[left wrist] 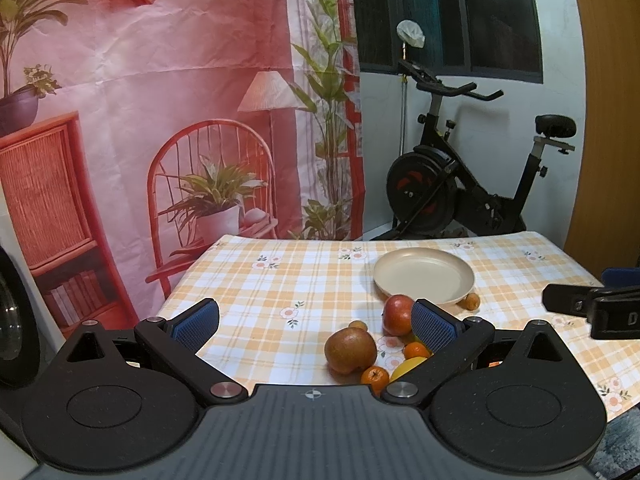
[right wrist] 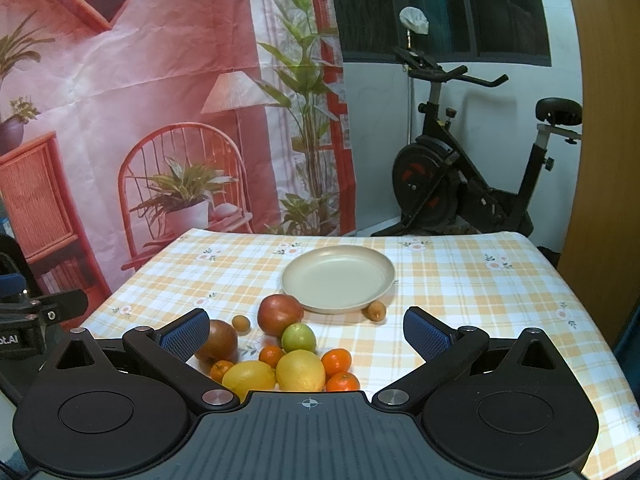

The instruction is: Organize fruits

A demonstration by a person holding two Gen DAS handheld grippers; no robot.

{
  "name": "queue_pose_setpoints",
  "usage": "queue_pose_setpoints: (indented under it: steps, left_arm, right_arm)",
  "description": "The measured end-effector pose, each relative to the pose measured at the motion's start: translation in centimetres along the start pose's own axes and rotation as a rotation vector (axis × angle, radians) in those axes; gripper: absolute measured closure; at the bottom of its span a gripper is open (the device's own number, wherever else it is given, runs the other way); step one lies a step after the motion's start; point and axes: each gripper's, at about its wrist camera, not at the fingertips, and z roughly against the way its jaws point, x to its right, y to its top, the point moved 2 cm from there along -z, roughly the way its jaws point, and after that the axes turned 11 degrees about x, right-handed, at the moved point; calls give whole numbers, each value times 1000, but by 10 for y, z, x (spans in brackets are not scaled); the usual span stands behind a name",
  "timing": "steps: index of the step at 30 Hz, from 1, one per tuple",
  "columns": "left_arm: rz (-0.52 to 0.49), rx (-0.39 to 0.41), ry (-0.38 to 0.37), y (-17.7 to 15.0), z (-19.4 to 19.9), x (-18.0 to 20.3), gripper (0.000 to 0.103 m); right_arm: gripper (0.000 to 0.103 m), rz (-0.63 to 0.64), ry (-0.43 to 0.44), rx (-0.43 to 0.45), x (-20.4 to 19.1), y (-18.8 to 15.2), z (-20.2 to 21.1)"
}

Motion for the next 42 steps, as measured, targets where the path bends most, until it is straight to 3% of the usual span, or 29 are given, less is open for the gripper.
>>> queue_pose_setpoints:
  steps: [9,15,20,24,33,42]
  left_arm:
    - [-15,-52,58,-1,-26,-13,0]
    - [1,-30,65,7,-46,-24,5]
    - [30,-18,18,9,-68,-28,9]
    - [61,-30,-2,9,-86,-29,23]
    - [76,-46,-47,16,-104,-28,27]
    - [95,-70,-87,23,-107,-37,26]
  right_arm:
    - [0,30,21,37,17,-5,-17]
    - [0,41,27,35,32,-7,-42]
    - [0,54,36,42,41,-11,-66]
    - [0,61,23,41,47,-13,-82]
    - [0,88,37,-9,47,-2,-108]
    - [0,118,72,-22,41,12,-103]
